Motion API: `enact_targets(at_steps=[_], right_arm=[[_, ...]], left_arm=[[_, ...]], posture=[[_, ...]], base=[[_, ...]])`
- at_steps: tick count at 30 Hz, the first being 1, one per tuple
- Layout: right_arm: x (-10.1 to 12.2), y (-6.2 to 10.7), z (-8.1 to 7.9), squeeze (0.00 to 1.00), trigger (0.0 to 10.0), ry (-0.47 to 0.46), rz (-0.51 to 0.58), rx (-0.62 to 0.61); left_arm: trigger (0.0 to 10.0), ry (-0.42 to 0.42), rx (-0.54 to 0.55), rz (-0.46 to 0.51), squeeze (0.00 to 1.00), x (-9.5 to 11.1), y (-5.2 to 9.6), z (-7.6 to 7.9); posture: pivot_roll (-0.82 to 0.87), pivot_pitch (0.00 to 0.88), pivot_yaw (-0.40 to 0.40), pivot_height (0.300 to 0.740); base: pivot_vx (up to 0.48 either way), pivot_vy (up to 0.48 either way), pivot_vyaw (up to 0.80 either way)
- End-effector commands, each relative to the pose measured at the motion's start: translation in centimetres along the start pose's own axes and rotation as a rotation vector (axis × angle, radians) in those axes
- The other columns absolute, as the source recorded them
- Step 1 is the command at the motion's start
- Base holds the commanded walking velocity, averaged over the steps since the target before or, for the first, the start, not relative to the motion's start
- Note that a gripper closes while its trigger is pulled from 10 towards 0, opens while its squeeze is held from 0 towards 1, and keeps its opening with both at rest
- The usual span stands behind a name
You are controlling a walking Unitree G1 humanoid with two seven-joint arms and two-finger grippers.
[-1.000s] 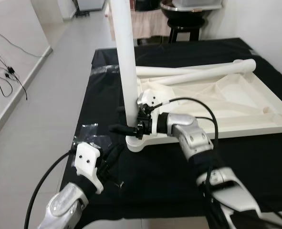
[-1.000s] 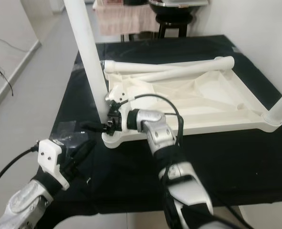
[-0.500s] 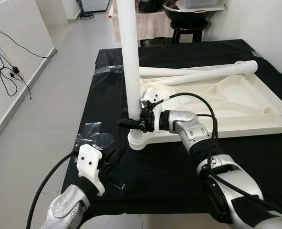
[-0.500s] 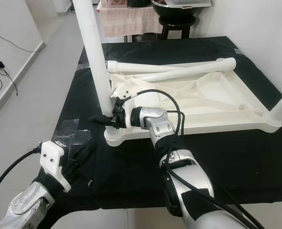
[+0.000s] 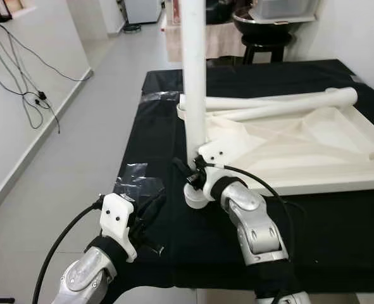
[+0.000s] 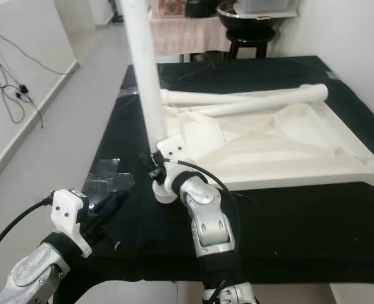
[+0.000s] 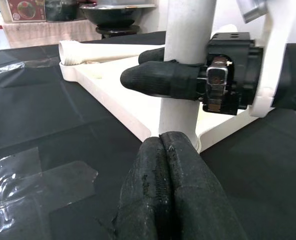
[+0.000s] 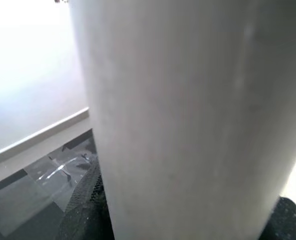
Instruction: Building children table
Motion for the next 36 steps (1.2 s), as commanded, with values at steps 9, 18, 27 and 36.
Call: enact_targets(at_steps=[9,18,27,36], right_arm=[[-1.3,-1.3,-0.9,1.0,10.0,-0.05,-0.085,0.221],[0.7,-2.3,-0.8,0.0,10.0,-0.018,0.028,0.645],[1.0,-4.1,1.4,0.0,7.4,-0.029,-0.023,0.651],[0.8,-3.5,2.1,0.0,0.0,-0.03,-0.001,0.709]], left_arm=[[10.0,-0.011,0.035,-0.013,0.0,-0.5,-0.2,-0.7],[10.0,0.008,0.014,-0.012,0.0,-0.7,-0.7,-0.4],[10.0,0.006,0.02,-0.007,0.0,-0.7,-0.7,-0.2],[10.0,0.009,0.017,-0.006,0.0,-0.7,-0.8,-0.1]], posture=[[-0.04,0.04,0.036,0.74],[-0.03,0.029,0.023,0.74],[-0.02,0.028,0.009,0.74],[-0.03,0.039,0.016,0.74]], base=[[0.0,0.0,0.0],[0.0,0.0,0.0],[0.0,0.0,0.0],[0.0,0.0,0.0]])
Point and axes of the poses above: a point about 5 cm out from each wrist's last joint towards the gripper, its own y axis pointing back from the gripper into the wrist, its own x axis along the axis of the wrist's last joint, z = x × y, the point moved 1 cm from there along -y, pointing out of the wrist towards the gripper, and after that the axes turned 4 degrees about y, right-handed, at the moved point
